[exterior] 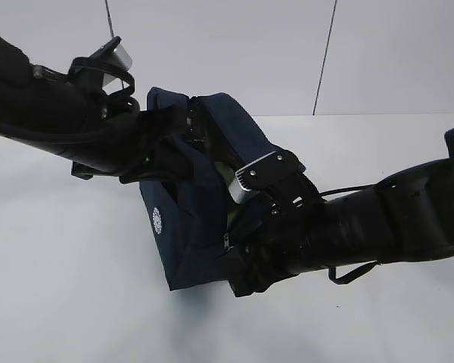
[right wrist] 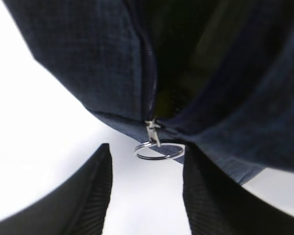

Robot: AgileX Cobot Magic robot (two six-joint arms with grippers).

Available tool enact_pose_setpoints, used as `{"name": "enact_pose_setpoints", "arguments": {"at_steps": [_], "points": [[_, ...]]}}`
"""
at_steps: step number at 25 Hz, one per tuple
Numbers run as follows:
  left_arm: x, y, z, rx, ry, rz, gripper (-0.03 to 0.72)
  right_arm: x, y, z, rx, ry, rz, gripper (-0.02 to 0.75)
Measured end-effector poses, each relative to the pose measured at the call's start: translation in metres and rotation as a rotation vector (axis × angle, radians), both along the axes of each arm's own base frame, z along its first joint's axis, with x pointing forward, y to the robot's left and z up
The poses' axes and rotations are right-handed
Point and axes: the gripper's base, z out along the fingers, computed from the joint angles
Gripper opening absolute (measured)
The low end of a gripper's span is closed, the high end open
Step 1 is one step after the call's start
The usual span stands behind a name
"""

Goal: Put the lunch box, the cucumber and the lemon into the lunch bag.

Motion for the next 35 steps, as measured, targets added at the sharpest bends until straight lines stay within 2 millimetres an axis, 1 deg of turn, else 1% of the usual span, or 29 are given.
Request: {"name": "enact_pose_setpoints", "arguments": {"at_steps": [14,19,35], "points": [[0.0002,-0.0011,0.0012,-0.029,0.015,0.020,-0.003,0.0000,0.0000,0.0000,-0.018,-0.030,0.031,0.363],[0.0002,-0.0016,0.0017,-0.042,0.022,0.027,-0.003,0.0043,0.0033,-0.0041,-0.017,-0.023,0.037,0.363],[0.0011,-0.0014,0.0020,-0.038,0.005,0.024,-0.003,0.0077,0.0065,0.0002,0.000,-0.035,0.044,0.363]]}}
